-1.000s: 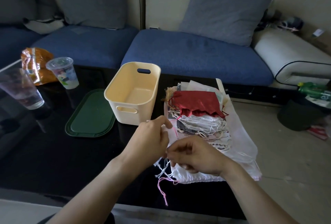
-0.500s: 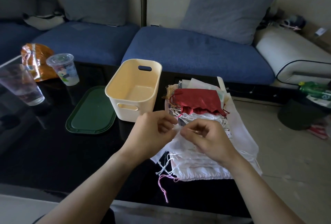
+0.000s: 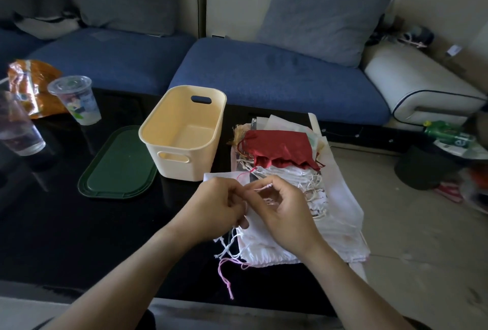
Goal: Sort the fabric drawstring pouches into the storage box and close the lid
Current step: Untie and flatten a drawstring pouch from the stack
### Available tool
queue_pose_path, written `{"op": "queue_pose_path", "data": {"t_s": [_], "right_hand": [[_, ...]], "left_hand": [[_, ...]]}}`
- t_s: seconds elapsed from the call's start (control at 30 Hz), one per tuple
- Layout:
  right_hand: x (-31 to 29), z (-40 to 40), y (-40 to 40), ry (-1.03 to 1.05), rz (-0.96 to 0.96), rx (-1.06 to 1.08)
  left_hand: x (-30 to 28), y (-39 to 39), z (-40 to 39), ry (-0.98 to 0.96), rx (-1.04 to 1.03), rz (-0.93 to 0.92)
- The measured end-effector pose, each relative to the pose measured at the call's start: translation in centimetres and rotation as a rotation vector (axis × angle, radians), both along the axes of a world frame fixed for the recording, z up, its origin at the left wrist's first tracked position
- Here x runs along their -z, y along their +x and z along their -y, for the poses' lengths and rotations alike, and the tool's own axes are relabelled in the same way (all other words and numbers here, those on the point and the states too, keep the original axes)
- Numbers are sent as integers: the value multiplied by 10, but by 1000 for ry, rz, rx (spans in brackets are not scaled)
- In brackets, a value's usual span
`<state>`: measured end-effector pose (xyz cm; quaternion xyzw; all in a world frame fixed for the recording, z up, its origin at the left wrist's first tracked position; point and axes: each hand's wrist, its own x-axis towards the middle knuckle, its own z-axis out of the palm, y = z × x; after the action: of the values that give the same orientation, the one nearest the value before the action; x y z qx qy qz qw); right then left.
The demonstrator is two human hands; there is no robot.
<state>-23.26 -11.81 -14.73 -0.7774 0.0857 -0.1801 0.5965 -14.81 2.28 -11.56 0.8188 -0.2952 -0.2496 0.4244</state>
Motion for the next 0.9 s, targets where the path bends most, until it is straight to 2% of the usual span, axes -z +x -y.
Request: {"op": "queue_pose_path", "data": {"t_s": [0.1, 0.2, 0.27, 0.43, 0.53, 0.63, 0.77, 0.83, 0.9], "right_hand": [[1, -3, 1, 27, -13, 19], [3, -4, 2, 43, -28, 57], [3, -5, 2, 51, -32, 91], [3, -4, 2, 21, -29, 195], [3, -1, 3, 61, -58, 221], [2, 2, 2, 118, -90, 226], [2, 6, 2, 176, -148, 239], [2, 6, 3, 295, -173, 234], [-1, 6, 4, 544, -198, 237]], "left_hand": [[5, -7, 4, 29, -92, 116], [8, -9, 8, 18, -150, 111], [10, -9, 10, -42, -199, -6], [9, -4, 18, -264, -303, -493], [8, -3, 21, -318, -337, -637], [10, -4, 20, -286, -308, -557], [9, -6, 18, -197, -259, -316], [9, -9, 18, -183, -266, -233], [9, -11, 19, -177, -288, -137]]}}
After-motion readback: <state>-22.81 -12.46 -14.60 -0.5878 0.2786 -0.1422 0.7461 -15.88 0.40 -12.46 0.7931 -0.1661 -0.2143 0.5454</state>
